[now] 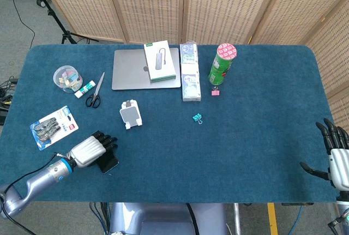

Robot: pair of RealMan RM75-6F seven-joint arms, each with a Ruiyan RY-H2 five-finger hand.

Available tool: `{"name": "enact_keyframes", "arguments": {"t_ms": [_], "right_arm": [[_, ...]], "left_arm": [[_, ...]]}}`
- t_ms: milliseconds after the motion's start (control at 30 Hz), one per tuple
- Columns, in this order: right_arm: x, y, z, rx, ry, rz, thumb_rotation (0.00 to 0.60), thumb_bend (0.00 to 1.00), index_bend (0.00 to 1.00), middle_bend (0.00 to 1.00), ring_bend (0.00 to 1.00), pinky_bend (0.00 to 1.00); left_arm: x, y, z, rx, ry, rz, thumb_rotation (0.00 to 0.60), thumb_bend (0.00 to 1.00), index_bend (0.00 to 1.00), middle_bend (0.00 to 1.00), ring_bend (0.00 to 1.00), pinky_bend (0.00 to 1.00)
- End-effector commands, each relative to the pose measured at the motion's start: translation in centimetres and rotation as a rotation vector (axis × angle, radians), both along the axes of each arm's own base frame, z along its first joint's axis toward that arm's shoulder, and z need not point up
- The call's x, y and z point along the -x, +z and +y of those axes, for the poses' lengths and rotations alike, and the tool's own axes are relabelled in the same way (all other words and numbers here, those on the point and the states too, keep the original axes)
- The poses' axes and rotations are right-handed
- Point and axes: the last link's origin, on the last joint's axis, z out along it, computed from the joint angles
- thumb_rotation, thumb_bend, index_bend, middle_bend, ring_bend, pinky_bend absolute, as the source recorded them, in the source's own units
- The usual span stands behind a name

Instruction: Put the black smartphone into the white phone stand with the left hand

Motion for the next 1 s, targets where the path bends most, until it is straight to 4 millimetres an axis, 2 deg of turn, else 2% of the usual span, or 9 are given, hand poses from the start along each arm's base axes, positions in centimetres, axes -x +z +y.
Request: {"name": "enact_keyframes", "arguments": {"t_ms": [33, 333, 700, 1000], "right_arm": [[0.0, 0.0, 0.0, -0.001, -0.001, 0.000, 0.600, 0.00, 0.00, 0.00, 0.00, 0.00], [0.0, 0.0, 0.0, -0.006, -0.001, 0.000, 0.600, 0.00, 0.00, 0.00, 0.00, 0.00], [0.0, 0.0, 0.1, -0.008, -0.003, -0.005, 0.600, 0.00, 0.00, 0.00, 0.00, 0.00], [0.0, 0.2, 0.1, -0.006, -0.003, -0.009, 0.600, 0.00, 0.00, 0.00, 0.00, 0.00]], "left_arm": [[0.1, -0.1, -0.2, -0.016, -0.015, -0.024, 0.600, 0.00, 0.33, 0.26, 0.21, 0.26], [0.4, 0.0, -0.4, -0.028, -0.032, -0.052, 0.600, 0.00, 0.50, 0.41, 0.33, 0.34], [-0.4, 0.7, -0.1, -0.077, -0.085, -0.096, 0.600, 0.00, 0.52, 0.42, 0.34, 0.35], [-2.3, 1.8, 0.5, -0.147, -0.170, -0.141, 0.600, 0.00, 0.52, 0.42, 0.34, 0.35]]}}
